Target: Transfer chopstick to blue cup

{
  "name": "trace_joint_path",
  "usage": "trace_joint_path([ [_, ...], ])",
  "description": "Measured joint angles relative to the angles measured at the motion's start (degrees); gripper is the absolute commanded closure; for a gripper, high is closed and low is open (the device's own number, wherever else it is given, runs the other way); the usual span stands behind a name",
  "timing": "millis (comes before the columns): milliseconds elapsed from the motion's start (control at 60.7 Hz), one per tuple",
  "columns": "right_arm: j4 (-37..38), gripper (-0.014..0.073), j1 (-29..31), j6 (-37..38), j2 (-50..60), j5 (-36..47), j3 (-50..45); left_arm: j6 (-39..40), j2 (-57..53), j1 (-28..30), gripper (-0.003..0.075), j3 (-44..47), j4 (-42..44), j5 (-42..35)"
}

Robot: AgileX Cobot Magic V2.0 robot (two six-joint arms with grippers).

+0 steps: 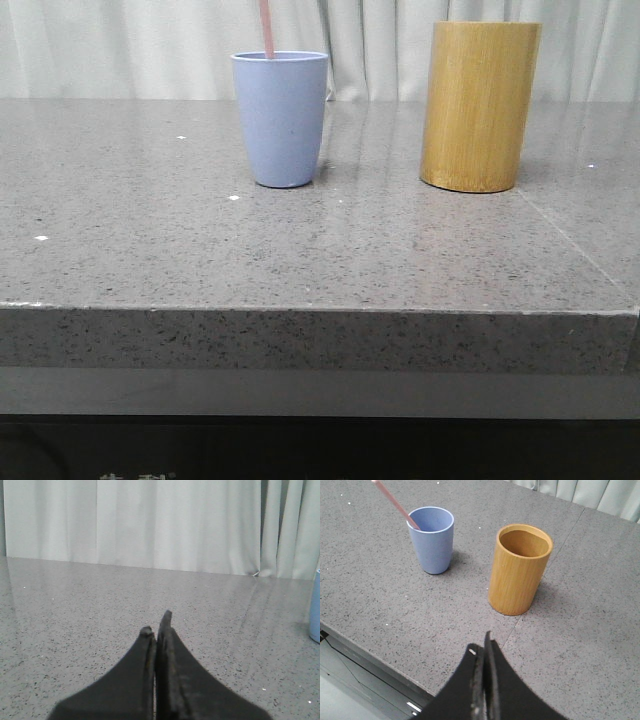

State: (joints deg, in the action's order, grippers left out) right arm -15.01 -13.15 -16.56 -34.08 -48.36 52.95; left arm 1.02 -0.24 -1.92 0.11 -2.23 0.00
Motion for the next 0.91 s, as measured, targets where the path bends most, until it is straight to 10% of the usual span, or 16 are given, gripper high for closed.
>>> trace_joint_path([
  [428,0.00,0.0663,2.08,0.00,3.11,4.81,-4.82,0.00,0.00,0.00,0.0739,0.00,-0.04,0.00],
  [906,0.09,0.0663,10.75,0.00,27.05,34.29,-41.40,0.00,0.00,0.00,0.0739,0.00,-0.13,0.00],
])
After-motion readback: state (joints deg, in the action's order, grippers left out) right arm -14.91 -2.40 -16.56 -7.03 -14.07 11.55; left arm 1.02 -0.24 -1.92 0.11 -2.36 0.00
